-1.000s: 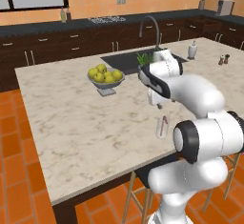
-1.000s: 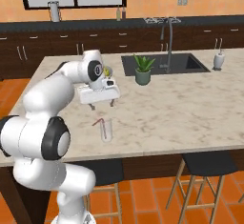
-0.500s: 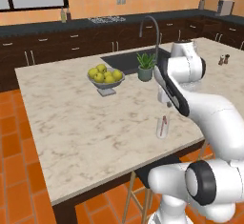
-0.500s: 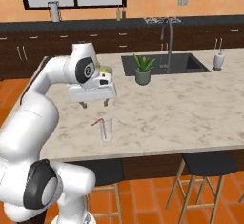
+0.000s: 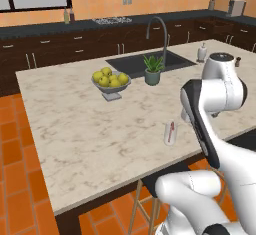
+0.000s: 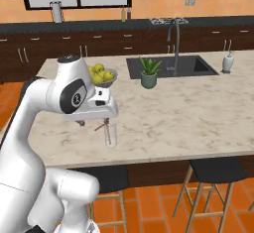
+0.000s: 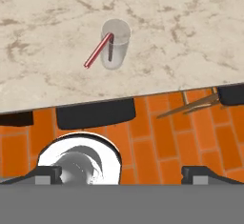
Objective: Take a straw from the drawer in front and place it inside the glass cup on the dining counter.
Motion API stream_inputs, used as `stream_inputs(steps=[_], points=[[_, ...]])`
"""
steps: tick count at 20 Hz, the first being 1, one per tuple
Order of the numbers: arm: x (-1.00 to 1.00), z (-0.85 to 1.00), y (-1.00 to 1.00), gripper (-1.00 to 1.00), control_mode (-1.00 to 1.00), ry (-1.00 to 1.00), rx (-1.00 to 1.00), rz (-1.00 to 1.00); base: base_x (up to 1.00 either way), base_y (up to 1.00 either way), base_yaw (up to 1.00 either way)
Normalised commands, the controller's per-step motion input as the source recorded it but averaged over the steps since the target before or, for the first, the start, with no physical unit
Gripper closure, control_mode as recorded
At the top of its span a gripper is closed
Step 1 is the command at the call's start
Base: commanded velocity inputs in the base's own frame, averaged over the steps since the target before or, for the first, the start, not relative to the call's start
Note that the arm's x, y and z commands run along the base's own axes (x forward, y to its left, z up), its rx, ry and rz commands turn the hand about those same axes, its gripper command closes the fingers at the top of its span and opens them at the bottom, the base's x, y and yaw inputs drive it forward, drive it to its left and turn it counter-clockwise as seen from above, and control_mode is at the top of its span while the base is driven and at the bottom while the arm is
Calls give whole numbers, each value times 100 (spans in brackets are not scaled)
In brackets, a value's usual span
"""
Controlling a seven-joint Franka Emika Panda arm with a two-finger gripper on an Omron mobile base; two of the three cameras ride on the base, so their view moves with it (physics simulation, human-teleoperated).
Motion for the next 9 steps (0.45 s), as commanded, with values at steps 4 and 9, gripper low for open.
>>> stream_inputs(steps=[4,9], points=[[-46,3,-46,-100,-100,-8,0,-3,0,0,0],[-27,3,-53,-100,-100,-5,0,-4,0,0,0]])
